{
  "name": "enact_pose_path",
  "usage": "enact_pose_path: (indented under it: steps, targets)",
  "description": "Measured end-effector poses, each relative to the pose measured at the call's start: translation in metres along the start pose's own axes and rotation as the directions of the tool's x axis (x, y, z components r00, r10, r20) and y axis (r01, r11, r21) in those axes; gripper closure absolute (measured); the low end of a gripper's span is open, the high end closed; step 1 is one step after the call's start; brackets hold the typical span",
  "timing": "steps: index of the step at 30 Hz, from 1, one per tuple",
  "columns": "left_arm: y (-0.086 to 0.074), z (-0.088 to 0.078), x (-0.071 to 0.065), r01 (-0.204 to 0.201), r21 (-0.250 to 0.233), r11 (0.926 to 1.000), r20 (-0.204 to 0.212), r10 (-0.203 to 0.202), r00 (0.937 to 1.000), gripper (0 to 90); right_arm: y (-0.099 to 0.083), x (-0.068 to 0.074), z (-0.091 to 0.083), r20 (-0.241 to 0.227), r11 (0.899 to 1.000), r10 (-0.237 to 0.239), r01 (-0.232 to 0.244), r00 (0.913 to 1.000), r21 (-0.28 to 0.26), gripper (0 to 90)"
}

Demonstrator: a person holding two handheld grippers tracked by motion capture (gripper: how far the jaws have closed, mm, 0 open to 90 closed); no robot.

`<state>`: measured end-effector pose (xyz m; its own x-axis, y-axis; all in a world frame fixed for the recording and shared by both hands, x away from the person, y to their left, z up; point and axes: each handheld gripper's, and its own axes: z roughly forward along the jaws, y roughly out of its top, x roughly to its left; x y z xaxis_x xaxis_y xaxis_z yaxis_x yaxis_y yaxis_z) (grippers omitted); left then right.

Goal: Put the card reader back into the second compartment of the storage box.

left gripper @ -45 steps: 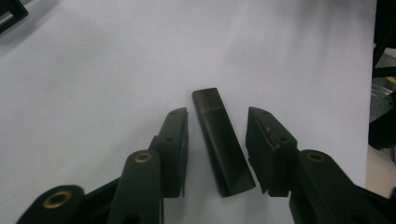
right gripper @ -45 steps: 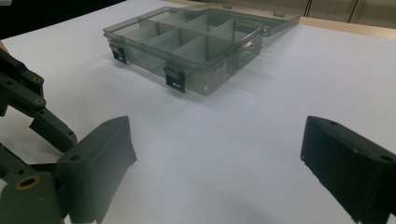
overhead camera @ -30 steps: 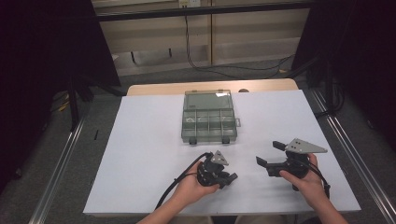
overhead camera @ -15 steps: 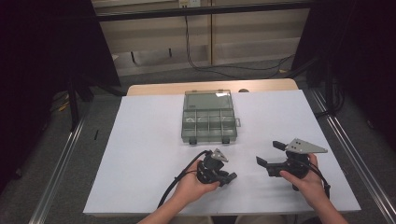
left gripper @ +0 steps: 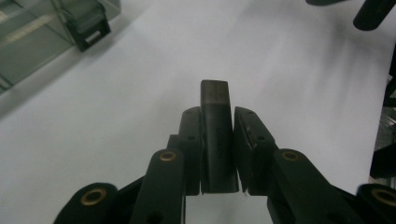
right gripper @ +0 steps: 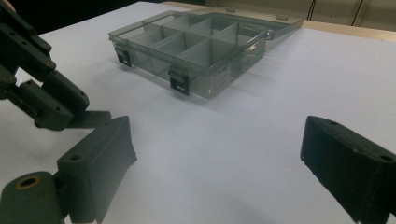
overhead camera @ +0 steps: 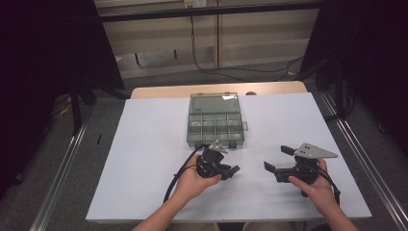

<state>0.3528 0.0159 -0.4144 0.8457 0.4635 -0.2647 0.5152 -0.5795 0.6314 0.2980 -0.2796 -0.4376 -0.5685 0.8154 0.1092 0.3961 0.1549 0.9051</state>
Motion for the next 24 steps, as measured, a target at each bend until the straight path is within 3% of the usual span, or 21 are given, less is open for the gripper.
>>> enact_pose_path:
  steps: [24]
  targets:
    - [0.027,-0.025,0.031,0.061,-0.026,0.9978,-0.03,-0.062,0.9976,73.8,0.0,0.0,0.0,-0.004,1.0,-0.001,0.001,1.0,-0.001,9.0]
